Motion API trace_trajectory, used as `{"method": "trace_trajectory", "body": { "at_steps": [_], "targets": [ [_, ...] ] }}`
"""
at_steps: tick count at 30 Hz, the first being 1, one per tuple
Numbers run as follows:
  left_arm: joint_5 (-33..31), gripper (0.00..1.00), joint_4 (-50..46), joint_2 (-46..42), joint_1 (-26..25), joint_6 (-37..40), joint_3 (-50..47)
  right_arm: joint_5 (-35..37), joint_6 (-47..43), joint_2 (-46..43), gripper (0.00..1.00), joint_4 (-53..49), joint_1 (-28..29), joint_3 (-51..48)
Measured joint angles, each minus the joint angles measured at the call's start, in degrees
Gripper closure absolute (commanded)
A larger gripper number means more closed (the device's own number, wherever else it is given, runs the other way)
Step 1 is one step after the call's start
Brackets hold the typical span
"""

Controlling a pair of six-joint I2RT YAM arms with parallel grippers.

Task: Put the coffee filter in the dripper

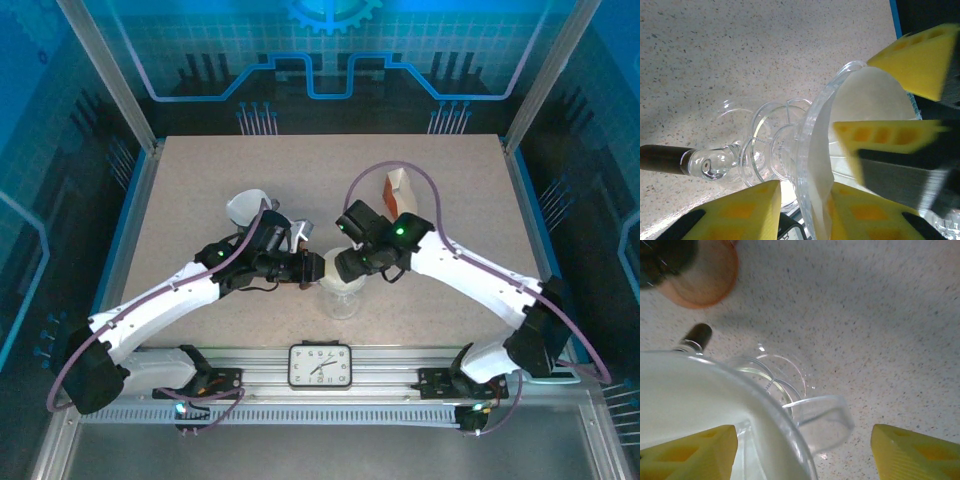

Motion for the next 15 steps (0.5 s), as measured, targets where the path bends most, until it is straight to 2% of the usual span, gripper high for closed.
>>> {"method": "trace_trajectory", "body": {
  "at_steps": [9,15],
  "targets": [
    [0.0,0.69,0.02,0.0,0.0,0.0,0.0,0.37,1.57,-6.82,0.39,-2.91,0.0,-1.38],
    [0.02,0.7,0.09,0.0,0.0,0.0,0.0,-0.68,3.15,-7.93,0.54,-3.28,0.0,-4.48]
  ]
}}
